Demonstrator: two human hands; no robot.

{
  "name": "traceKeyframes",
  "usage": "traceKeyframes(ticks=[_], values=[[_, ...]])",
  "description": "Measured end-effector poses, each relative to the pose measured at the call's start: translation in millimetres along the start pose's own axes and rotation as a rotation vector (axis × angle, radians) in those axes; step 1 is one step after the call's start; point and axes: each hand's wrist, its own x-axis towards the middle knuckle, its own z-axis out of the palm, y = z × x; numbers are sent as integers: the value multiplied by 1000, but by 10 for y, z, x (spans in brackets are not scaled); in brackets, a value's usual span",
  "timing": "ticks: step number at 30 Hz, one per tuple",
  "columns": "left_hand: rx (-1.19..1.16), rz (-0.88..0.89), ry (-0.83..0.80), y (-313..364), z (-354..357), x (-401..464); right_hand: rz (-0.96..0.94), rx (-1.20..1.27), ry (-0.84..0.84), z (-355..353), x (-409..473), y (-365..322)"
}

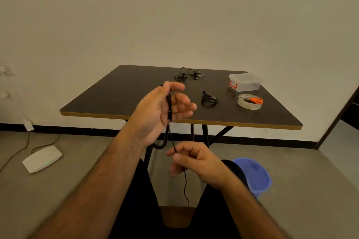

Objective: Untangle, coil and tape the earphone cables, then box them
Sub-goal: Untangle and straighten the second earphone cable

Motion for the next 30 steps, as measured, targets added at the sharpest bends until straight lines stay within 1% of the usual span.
traceKeyframes(ticks=[2, 5, 7, 10, 11, 13, 15, 19, 21, 26, 30], values=[[73, 46, 34, 52, -48, 63, 36, -57, -42, -23, -21, -107], [258, 70, 85, 40, -55, 85, -3, -296, 12, -84, -48, -382], [374, 34, 87, -8, -29, 62, -59, -453, 91, -135, -47, -596], [532, -63, 60, -82, 5, 23, -161, -750, 201, -242, 2, -842], [577, -100, 40, -107, 15, 12, -178, -822, 224, -281, 22, -897], [594, -165, -6, -159, 32, -12, -223, -877, 263, -348, 50, -965], [527, -221, -56, -208, 24, -49, -277, -826, 273, -407, 60, -992], [233, -364, -141, -253, 36, -131, -338, -503, 167, -441, 76, -992], [114, -415, -168, -260, 66, -162, -369, -374, 151, -442, 109, -927], [-140, -447, -286, -256, 87, -192, -387, -152, 355, -410, 211, -679], [-267, -434, -383, -236, 81, -180, -326, 11, 329, -320, 184, -499]])
